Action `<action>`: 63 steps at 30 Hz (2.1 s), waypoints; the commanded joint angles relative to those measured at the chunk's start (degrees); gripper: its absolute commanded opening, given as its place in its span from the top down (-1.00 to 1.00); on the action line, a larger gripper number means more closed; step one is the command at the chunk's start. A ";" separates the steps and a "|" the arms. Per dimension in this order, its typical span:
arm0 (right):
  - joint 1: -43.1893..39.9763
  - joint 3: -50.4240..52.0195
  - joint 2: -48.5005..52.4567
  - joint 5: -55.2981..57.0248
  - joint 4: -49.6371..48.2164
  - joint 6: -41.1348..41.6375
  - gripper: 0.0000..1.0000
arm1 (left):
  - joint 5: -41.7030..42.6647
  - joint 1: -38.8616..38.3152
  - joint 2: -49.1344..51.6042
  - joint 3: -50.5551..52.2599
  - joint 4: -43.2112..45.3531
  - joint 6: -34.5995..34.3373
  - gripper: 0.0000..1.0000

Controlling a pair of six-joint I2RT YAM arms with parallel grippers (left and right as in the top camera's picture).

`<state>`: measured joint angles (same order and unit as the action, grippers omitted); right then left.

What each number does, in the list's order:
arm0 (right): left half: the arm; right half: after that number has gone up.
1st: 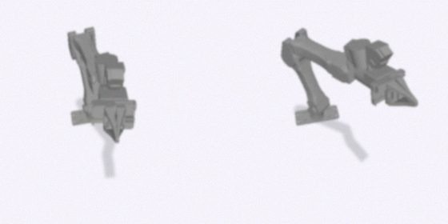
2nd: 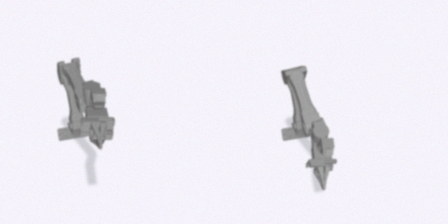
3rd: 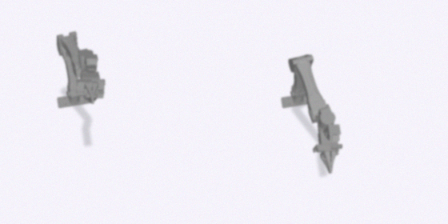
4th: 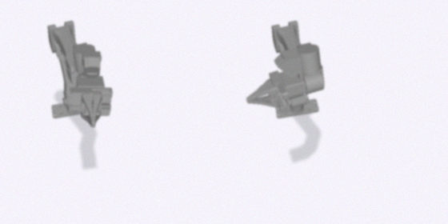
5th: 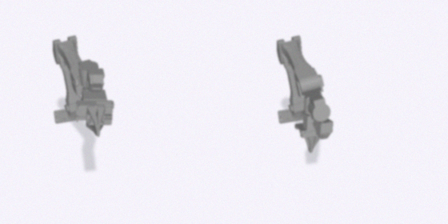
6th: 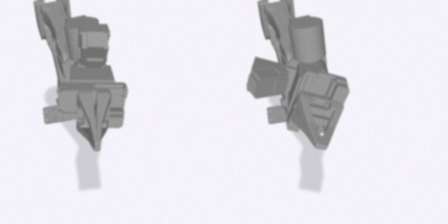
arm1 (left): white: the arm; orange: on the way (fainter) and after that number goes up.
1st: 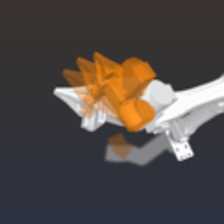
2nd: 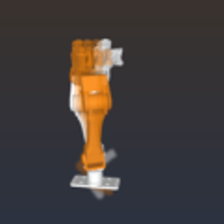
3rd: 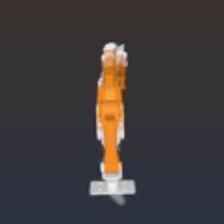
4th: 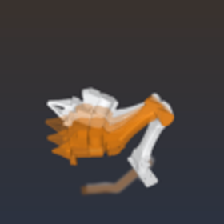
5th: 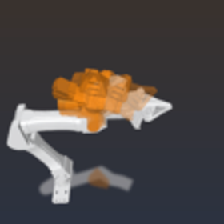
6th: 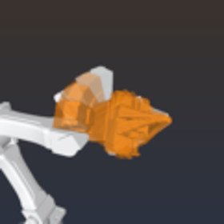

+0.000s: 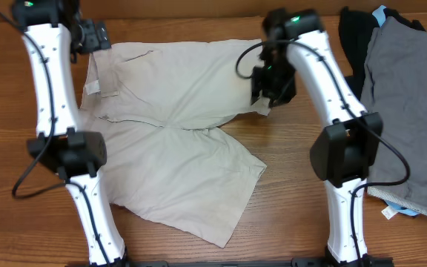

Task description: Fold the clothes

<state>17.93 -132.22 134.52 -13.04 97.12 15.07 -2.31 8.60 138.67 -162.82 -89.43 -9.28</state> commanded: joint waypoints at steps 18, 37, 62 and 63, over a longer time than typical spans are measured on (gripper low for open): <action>11.54 23.85 -22.23 7.54 -4.42 10.75 -0.32 | 2.58 -0.76 -20.70 -1.05 -7.39 4.61 -1.00; 7.13 65.31 -30.14 1.14 -38.42 6.97 -0.68 | 6.01 -1.27 -20.83 7.37 -6.78 4.59 -1.00; 3.32 69.00 -30.12 -2.58 -45.07 1.86 0.92 | 3.37 -4.46 -20.81 9.05 -4.48 5.09 -1.00; 1.99 69.00 -30.12 -3.45 -44.57 0.83 0.92 | 3.21 -4.46 -20.81 9.05 -4.61 5.31 -1.00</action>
<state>23.09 -63.42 105.51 -15.57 51.72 18.13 1.72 4.29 118.02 -153.99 -93.76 -5.56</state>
